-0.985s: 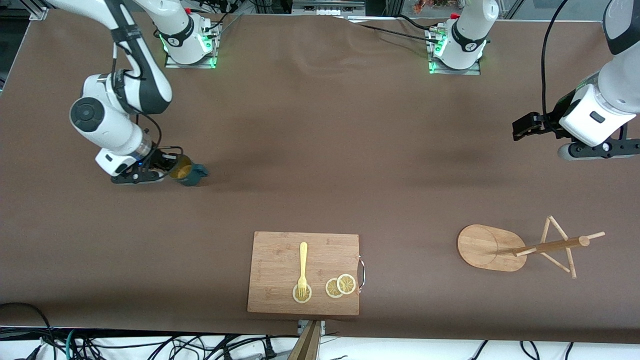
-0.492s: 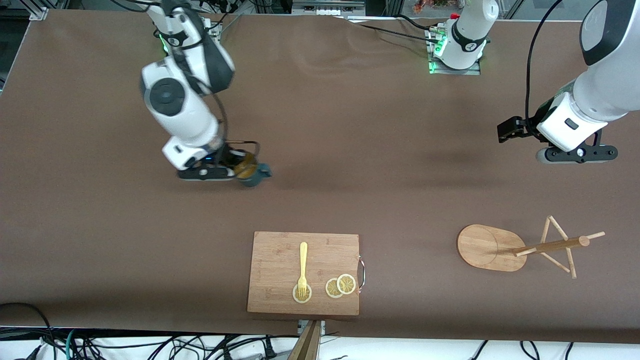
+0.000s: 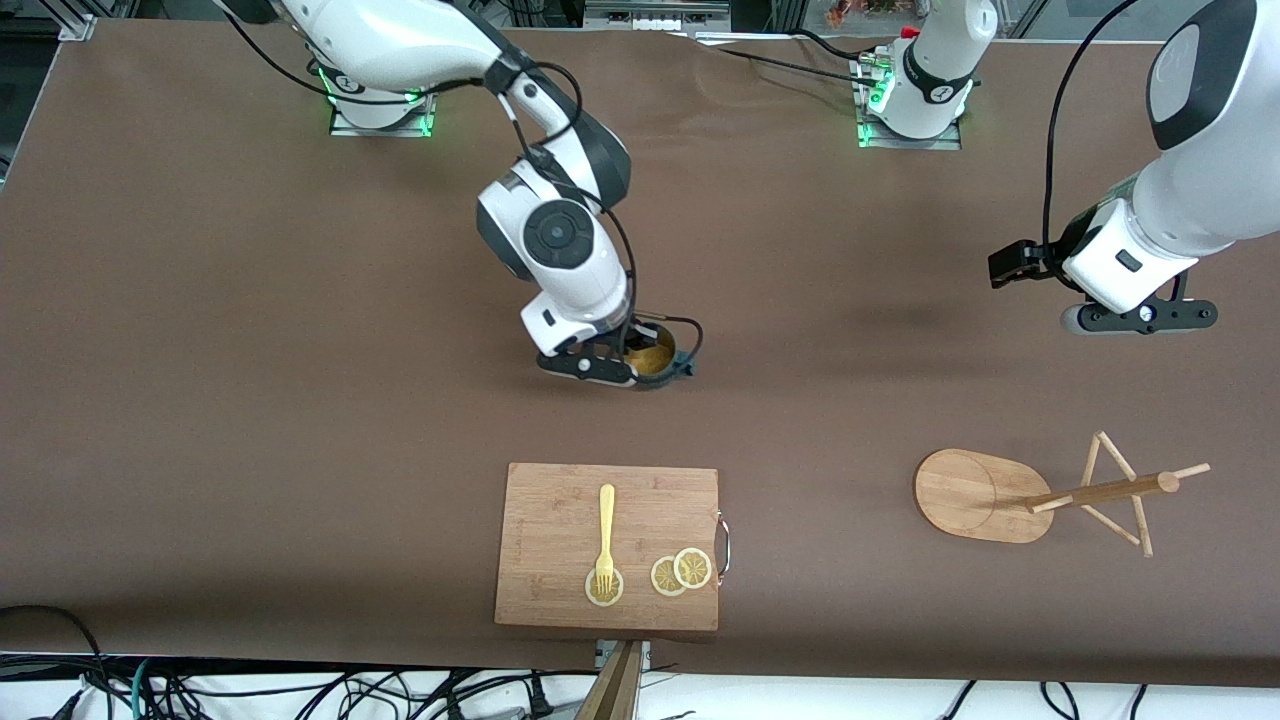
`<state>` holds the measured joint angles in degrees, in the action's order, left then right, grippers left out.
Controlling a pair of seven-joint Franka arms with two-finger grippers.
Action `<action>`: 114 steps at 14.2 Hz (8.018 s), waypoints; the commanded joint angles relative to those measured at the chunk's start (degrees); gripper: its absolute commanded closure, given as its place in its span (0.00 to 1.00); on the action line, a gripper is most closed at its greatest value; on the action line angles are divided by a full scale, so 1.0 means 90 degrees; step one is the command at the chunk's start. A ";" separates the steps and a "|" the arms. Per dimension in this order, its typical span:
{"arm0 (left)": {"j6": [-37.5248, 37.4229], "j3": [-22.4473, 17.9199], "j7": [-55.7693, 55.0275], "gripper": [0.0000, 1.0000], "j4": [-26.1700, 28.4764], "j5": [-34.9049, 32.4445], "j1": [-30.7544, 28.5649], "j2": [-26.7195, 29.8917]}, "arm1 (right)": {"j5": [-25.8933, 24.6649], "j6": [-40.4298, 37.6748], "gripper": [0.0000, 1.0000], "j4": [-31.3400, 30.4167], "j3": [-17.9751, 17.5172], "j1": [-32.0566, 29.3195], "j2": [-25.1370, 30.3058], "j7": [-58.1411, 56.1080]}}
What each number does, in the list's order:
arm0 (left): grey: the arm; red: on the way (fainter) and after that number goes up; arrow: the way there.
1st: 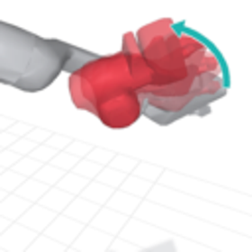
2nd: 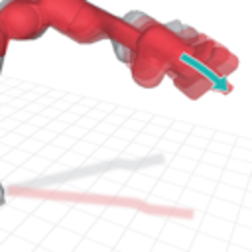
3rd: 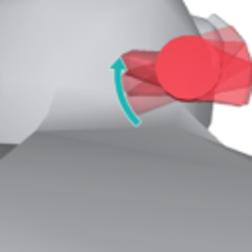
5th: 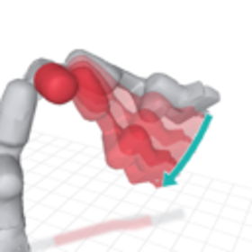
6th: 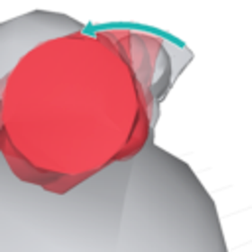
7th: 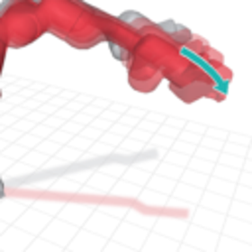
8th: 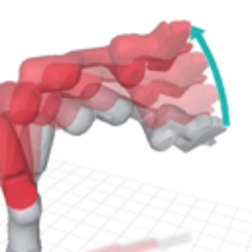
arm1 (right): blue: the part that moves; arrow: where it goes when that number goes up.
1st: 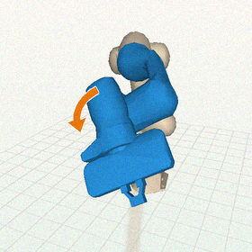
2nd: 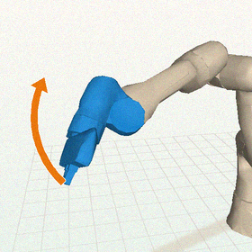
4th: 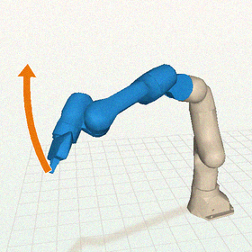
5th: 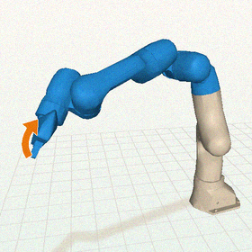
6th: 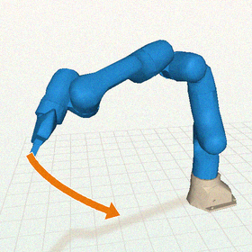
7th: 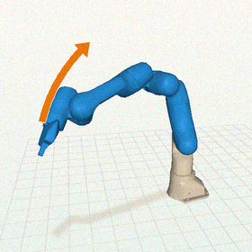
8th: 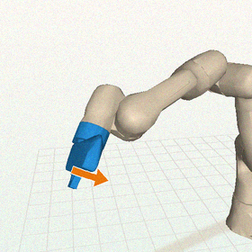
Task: Pass cup and hang on rack
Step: 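Carry the mug toward the table middle while the left gripper approaches, then release the mug with the right gripper and withdraw it, then grasp the teal mug by its handle with the left gripper, then lift the mug and carry it to the wooden rack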
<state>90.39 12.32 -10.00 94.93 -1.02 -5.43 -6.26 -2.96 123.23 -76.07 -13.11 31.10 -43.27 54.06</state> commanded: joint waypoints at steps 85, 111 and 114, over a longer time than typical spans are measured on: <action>0.4146 0.1630 1.7726 1.00 0.2029 1.0426 -0.0910 -0.3936 | -0.0315 -0.3673 0.00 -0.1909 0.2706 -0.3759 0.4251 -0.6875; 0.0259 0.1571 0.7111 1.00 0.2344 0.8493 -0.5403 -0.2361 | -0.1253 -0.3253 0.00 -0.1938 0.2648 -0.3368 0.4182 -0.6895; 0.0259 0.1561 0.5617 1.00 0.1779 0.8454 -0.5481 -0.2604 | -0.1166 -0.3282 0.00 -0.1929 0.2657 -0.3378 0.4182 -0.6807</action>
<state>94.08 25.90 48.69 115.84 77.01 -53.99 -27.03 -13.35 93.96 -94.12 10.57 0.59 -5.44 -7.19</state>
